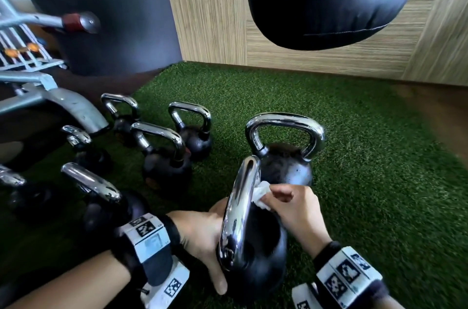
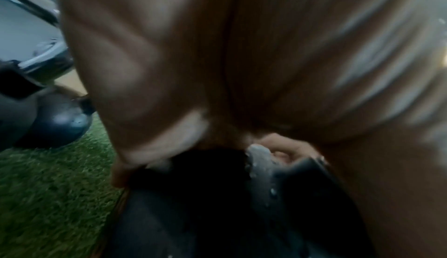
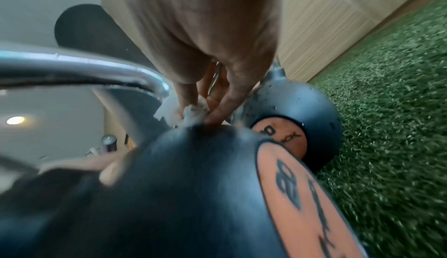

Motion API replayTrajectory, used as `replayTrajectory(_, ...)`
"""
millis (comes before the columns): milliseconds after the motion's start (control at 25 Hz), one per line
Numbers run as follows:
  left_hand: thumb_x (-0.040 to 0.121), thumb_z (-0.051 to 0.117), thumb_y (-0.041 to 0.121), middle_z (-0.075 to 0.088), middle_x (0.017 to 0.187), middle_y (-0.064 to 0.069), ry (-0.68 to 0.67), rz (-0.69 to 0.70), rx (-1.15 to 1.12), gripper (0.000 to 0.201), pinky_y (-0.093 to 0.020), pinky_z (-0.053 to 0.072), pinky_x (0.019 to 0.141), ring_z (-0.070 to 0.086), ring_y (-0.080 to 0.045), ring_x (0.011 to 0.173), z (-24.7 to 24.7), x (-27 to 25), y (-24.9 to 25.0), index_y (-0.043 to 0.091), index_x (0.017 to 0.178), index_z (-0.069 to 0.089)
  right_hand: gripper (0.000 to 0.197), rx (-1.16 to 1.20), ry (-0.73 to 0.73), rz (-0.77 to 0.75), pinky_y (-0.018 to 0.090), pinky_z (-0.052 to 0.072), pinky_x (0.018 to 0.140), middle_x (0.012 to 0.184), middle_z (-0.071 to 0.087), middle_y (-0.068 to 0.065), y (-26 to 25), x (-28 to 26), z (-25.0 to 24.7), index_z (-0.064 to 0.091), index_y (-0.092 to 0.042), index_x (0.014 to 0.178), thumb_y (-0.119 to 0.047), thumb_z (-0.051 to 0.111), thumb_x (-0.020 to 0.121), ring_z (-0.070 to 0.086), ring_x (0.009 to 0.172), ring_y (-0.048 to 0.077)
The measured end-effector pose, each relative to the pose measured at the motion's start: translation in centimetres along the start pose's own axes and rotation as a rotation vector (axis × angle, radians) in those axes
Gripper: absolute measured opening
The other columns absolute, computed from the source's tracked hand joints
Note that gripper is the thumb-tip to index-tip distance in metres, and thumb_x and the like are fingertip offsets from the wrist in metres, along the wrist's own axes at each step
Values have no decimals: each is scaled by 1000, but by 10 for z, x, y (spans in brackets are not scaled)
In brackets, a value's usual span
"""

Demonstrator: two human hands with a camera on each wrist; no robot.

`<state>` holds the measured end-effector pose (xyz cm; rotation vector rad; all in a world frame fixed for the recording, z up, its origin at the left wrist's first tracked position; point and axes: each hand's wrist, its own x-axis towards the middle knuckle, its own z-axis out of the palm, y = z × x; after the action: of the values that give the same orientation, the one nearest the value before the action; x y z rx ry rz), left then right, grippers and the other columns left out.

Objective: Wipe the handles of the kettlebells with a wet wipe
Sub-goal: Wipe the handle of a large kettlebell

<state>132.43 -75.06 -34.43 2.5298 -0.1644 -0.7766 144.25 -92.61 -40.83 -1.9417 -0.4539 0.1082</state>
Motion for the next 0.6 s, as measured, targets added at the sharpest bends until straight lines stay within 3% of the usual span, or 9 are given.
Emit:
replayTrajectory(80, 70, 93, 31, 32, 152, 18, 79, 64, 73, 96, 8, 10, 100, 21, 0, 142, 4, 3, 1, 25, 152, 42, 11, -66, 52, -42, 9, 53, 68, 77, 79, -11, -1, -3, 6, 84, -23, 86, -27, 87, 76, 63, 65, -20)
replayTrajectory(160, 62, 98, 25, 22, 139, 33, 217, 124, 61, 117, 14, 2, 92, 17, 21, 136, 4, 2, 8, 33, 154, 26, 7, -58, 58, -69, 3, 46, 62, 76, 80, -7, -7, 1, 6, 84, -21, 83, -25, 86, 77, 59, 60, -22)
replayTrajectory(200, 58, 100, 22, 18, 135, 39, 229, 155, 8, 123, 14, 4, 95, 14, 35, 127, 6, 5, 7, 36, 149, 18, 7, -31, 47, -76, 8, 50, 64, 75, 79, -6, -12, 5, 4, 83, -22, 80, -28, 85, 76, 62, 61, -17)
replayTrajectory(280, 53, 100, 36, 38, 124, 41, 179, 132, -244, 103, 7, 21, 102, 28, 41, 113, 5, 7, 3, 39, 132, 33, 18, 83, 2, -87, 28, 61, 74, 80, 79, -7, -15, 18, 1, 81, -24, 81, -39, 76, 72, 72, 74, -2)
replayTrajectory(320, 51, 97, 48, 47, 115, 38, 149, 87, -329, 89, 2, 30, 104, 40, 37, 106, 3, 5, 3, 40, 121, 42, 22, 97, -6, -111, 36, 63, 75, 84, 80, -8, -15, 22, -2, 81, -27, 82, -43, 70, 70, 74, 78, 4)
replayTrajectory(360, 52, 96, 51, 46, 113, 36, 160, 83, -342, 84, -2, 29, 109, 44, 32, 106, 1, 6, 3, 41, 118, 45, 21, 82, 6, -144, 40, 63, 74, 85, 79, -10, -16, 24, -3, 80, -33, 79, -43, 66, 68, 74, 77, 6)
replayTrajectory(440, 67, 95, 27, 28, 119, 36, 198, 142, -149, 83, 9, 13, 102, 37, 21, 116, -3, 13, 0, 23, 137, 50, 9, 80, -27, -146, 44, 64, 70, 81, 78, -12, -15, 26, -5, 80, -39, 77, -33, 75, 73, 74, 73, 11)
replayTrajectory(520, 77, 90, 22, 34, 107, 33, 123, 129, -65, 66, 12, 16, 87, 39, 1, 115, -6, 13, 1, 13, 134, 59, 22, 62, -80, -111, 33, 64, 68, 75, 76, -16, -11, 31, -5, 82, -34, 82, -12, 82, 80, 74, 71, 15)
replayTrajectory(600, 72, 89, 41, 51, 94, 34, 109, 120, -163, 46, 6, 32, 82, 51, -3, 93, -9, 15, 0, 35, 109, 63, 46, 81, -30, -175, 15, 58, 59, 76, 75, -20, -14, 34, -7, 79, -46, 76, -1, 79, 81, 70, 66, 9)
